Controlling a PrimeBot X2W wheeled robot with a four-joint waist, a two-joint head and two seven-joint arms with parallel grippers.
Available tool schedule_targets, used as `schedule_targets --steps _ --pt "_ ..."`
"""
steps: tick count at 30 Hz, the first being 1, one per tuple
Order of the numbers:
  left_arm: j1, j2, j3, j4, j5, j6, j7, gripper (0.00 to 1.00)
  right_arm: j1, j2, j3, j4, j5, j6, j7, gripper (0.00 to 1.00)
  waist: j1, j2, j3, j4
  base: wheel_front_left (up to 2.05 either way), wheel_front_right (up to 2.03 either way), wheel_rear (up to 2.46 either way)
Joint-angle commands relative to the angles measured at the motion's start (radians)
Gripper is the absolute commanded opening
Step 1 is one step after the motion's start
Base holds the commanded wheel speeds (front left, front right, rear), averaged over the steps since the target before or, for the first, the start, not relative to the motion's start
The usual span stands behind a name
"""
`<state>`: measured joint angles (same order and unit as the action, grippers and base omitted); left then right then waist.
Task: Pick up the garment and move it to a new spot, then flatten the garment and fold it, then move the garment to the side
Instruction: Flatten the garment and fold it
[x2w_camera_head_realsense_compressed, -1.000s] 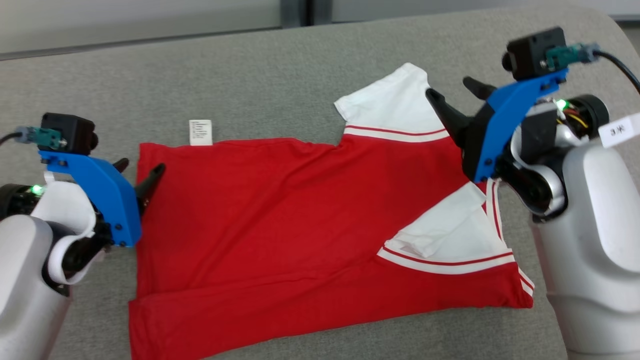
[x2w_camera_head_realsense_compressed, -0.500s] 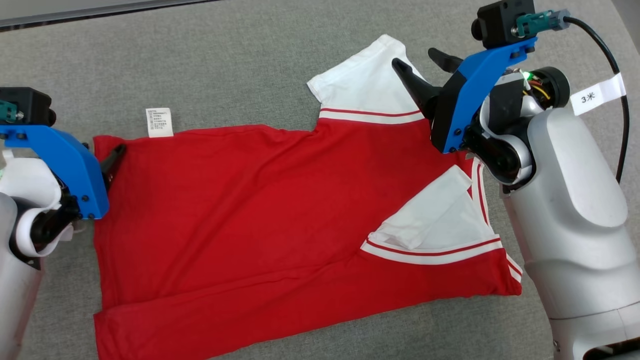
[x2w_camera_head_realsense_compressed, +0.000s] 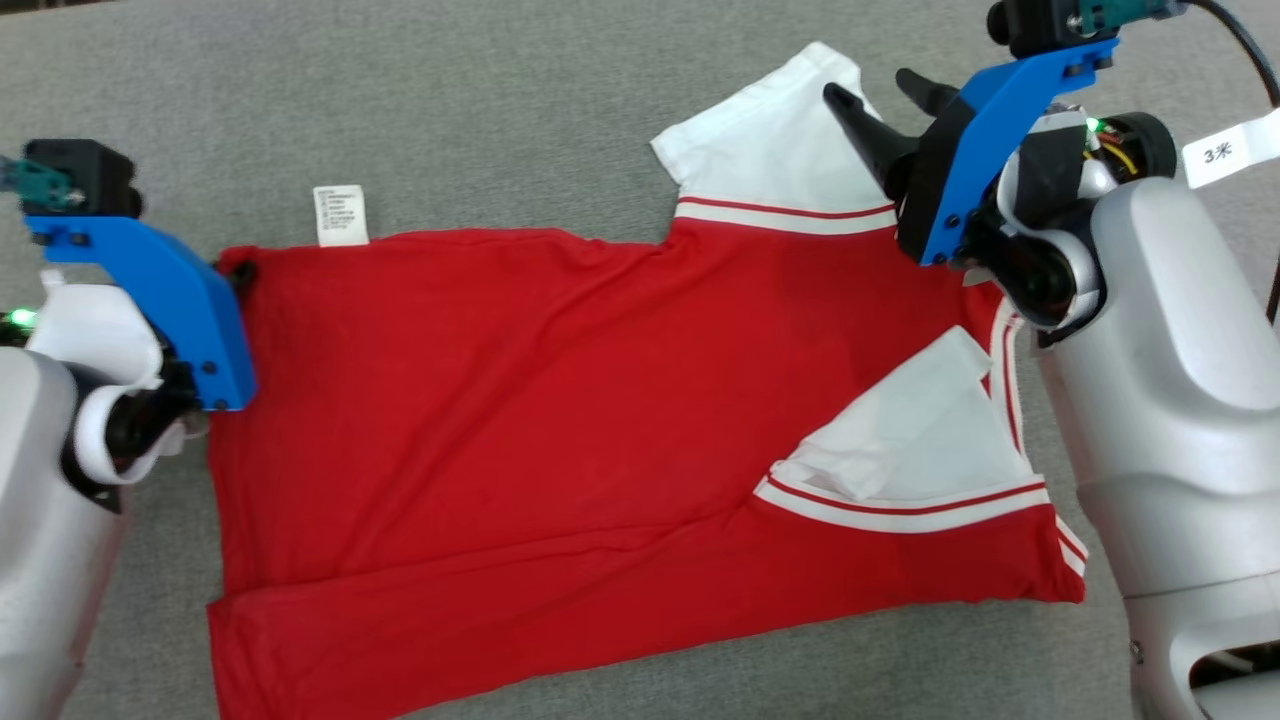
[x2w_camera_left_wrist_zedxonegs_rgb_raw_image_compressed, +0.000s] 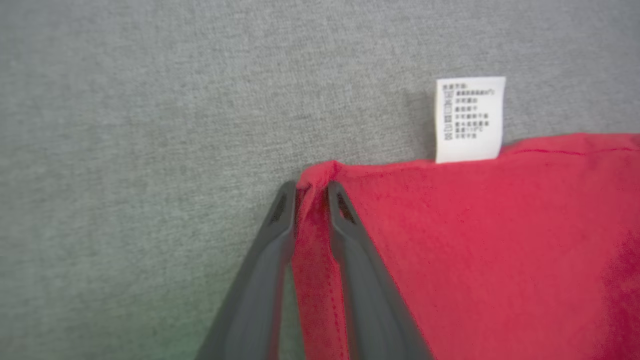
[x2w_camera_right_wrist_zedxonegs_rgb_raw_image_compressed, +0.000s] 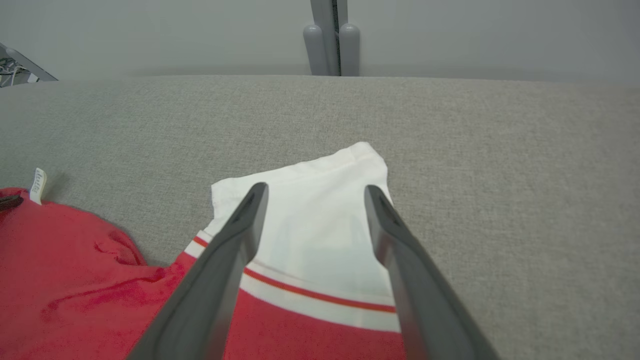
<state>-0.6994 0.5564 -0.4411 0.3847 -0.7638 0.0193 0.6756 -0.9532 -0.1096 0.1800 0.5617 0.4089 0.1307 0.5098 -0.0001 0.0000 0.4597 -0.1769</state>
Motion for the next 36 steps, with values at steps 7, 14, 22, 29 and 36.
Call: schedule_targets --steps 7,14,22,29,36 --pt "0.017 -0.105 -0.061 -0.005 -0.01 -0.05 -0.052 0.0 -0.109 -0.056 -0.101 0.115 -0.083 0.0 0.003 1.0 0.0001 0.0 0.049 0.1 0.0 0.0 0.0" --pt "-0.008 -0.17 -0.095 -0.025 0.022 -0.079 -0.148 0.0 -0.183 -0.099 -0.195 0.232 -0.207 0.0 0.031 1.0 0.0001 0.0 0.079 0.192 0.0 0.0 0.0" --pt "-0.014 -0.223 -0.114 -0.019 0.03 -0.098 -0.243 0.0 -0.199 -0.141 -0.244 0.32 -0.339 0.0 0.098 0.75 0.0001 0.0 0.104 0.256 0.0 0.0 0.0" --pt "-0.013 -0.23 -0.062 0.011 0.027 -0.083 -0.361 0.0 -0.19 -0.132 -0.216 0.282 -0.319 0.0 0.032 0.0 0.0001 0.0 0.11 0.245 0.0 0.0 0.0" --pt "0.035 -0.24 0.007 0.059 0.014 -0.056 -0.533 0.0 -0.141 -0.159 -0.195 0.216 -0.246 0.0 -0.077 0.0 0.0001 0.0 0.061 0.208 0.0 0.0 0.0"
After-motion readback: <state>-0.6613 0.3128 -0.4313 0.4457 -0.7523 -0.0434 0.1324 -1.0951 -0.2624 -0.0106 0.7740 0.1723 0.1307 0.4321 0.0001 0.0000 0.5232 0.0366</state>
